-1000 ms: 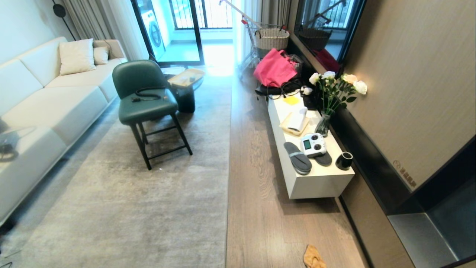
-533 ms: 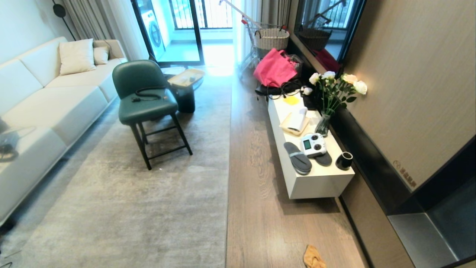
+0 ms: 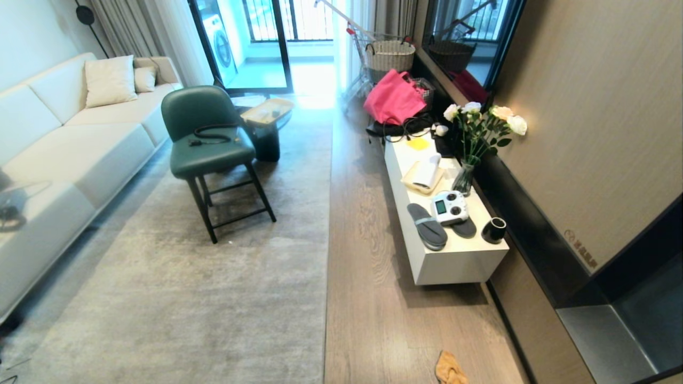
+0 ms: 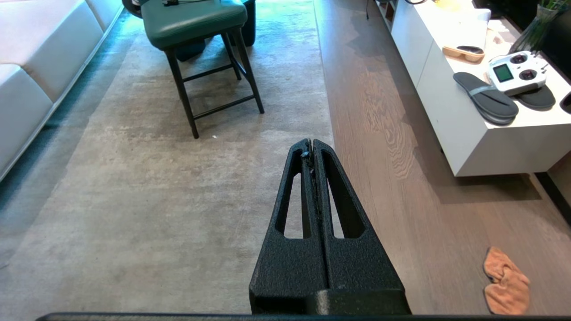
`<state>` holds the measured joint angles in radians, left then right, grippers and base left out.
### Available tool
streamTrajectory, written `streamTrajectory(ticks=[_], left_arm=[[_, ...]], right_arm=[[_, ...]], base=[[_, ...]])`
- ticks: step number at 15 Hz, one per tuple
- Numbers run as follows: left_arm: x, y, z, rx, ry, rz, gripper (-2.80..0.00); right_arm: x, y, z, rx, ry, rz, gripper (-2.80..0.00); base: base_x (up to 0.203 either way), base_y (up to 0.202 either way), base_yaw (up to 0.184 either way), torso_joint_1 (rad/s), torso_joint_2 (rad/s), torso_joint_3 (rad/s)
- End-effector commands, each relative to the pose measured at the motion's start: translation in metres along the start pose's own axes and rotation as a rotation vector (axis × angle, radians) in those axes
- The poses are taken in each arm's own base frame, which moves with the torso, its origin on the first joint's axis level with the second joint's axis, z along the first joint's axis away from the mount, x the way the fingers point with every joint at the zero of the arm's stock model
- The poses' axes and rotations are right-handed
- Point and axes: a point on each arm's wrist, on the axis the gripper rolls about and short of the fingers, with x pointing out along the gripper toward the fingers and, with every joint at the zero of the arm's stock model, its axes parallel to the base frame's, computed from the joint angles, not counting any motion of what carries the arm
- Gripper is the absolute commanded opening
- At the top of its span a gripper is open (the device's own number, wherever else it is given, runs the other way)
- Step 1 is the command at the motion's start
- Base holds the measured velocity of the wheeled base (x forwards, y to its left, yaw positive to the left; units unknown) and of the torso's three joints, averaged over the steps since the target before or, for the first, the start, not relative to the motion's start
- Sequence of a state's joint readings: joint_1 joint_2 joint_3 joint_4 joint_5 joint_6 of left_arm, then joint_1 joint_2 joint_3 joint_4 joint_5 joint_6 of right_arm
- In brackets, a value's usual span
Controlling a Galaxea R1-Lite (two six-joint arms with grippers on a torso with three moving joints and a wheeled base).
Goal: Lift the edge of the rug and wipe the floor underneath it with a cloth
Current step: Pick up the rag
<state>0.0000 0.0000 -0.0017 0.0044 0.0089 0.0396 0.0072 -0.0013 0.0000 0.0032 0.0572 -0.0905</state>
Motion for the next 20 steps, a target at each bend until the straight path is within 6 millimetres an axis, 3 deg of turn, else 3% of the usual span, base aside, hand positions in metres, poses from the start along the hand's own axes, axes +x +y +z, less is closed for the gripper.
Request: streamTrajectory(ticks=[1,20], left_arm=[[0.0000,0.0000,-0.0001,0.000,0.000,0.000,-2.80],[0.0000,0.0000,-0.0001,0.000,0.000,0.000,-2.80]], right_arm=[[0.0001,0.0000,0.0000,-0.001,0.001,0.002,-2.80],[0.0001,0.0000,0.0000,-0.001,0.001,0.002,-2.80]], base=[[0.000,0.000,0.000,0.000,0.00,0.000],[0.000,0.000,0.000,-0.065,0.15,0.084]])
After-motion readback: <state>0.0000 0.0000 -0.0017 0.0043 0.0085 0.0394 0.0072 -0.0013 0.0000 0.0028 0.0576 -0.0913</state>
